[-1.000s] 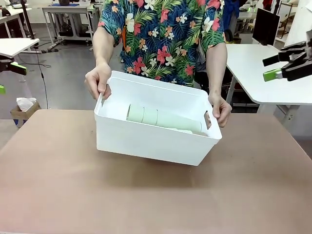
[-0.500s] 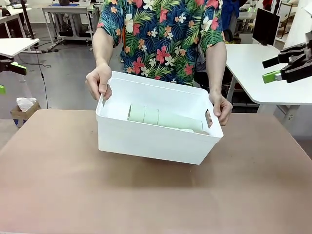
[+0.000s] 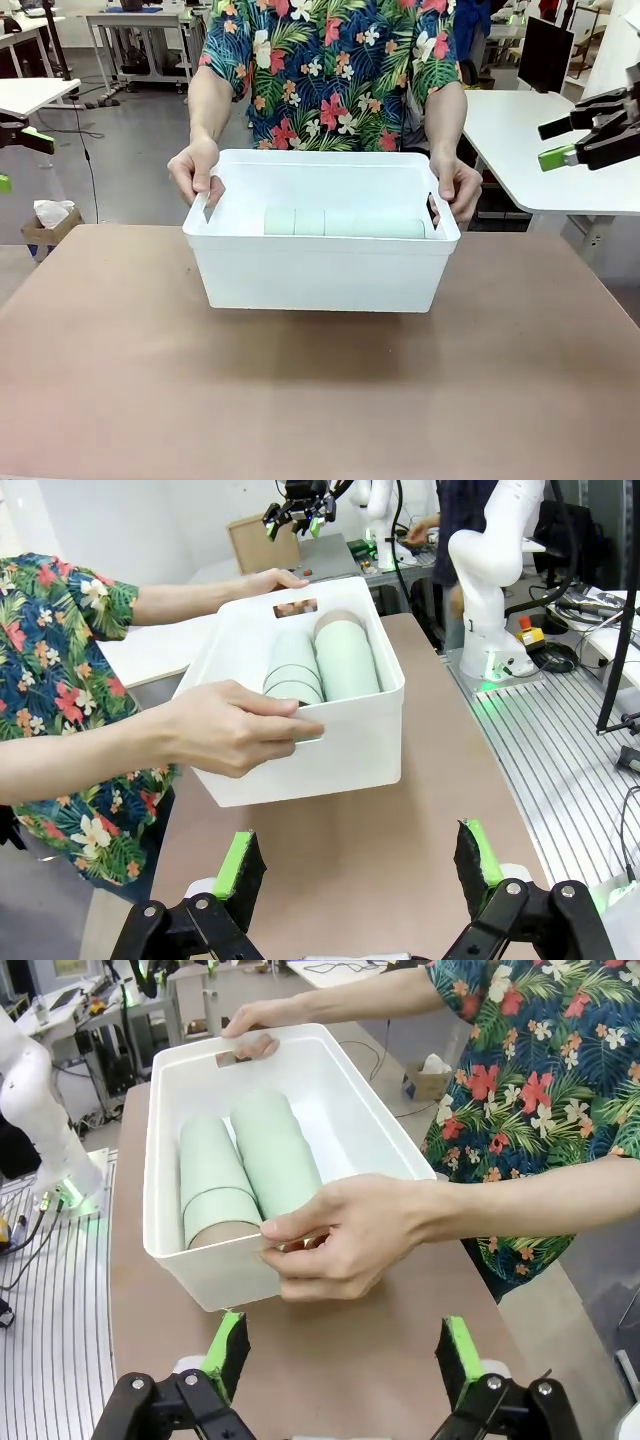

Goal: Stack the cups and store them in the basket.
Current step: Place the stack of Reusable plastic cups into the Pantry Basket.

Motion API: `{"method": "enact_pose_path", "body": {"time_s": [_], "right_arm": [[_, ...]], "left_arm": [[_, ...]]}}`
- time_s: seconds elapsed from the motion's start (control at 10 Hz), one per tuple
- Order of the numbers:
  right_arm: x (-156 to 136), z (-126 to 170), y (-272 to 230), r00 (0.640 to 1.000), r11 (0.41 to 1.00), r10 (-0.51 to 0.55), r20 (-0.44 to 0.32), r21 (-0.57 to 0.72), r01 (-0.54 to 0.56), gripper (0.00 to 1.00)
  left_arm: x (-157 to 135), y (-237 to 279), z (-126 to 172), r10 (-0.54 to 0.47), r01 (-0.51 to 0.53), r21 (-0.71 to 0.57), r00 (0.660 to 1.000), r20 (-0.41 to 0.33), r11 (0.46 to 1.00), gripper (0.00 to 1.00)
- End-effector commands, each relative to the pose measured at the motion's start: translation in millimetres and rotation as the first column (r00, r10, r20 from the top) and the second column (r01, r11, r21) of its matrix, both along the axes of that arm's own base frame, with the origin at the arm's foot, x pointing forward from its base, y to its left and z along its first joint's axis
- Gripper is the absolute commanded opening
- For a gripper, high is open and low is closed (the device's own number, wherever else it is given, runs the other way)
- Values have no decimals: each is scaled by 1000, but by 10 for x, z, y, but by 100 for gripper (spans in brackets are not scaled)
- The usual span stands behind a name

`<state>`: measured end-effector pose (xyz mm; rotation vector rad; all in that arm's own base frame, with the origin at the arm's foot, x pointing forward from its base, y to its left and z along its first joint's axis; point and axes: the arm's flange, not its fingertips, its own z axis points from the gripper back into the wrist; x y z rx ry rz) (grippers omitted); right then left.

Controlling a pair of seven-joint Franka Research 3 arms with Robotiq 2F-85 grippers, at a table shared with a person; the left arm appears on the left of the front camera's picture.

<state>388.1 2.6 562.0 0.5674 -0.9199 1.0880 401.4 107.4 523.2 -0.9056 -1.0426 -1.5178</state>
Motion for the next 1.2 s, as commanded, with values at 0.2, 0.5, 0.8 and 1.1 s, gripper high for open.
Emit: {"method": "enact_pose_path", "body": {"time_s": [0.2, 0.5, 0.8, 1.1], "right_arm": [[8, 30, -6, 1000, 1000, 9, 12, 22, -9, 100], [8, 30, -6, 1000, 1000, 9, 12, 22, -9, 100], [8, 30, -6, 1000, 1000, 9, 12, 22, -9, 100], [8, 30, -6, 1000, 1000, 9, 12, 22, -9, 100]], "left_arm": [[-25, -17, 7, 7, -7, 9, 1000, -9, 1000, 100], [-25, -17, 7, 7, -7, 9, 1000, -9, 1000, 100], [-25, -17, 7, 7, -7, 9, 1000, -9, 1000, 100], [-25, -17, 7, 7, -7, 9, 1000, -9, 1000, 100]]}}
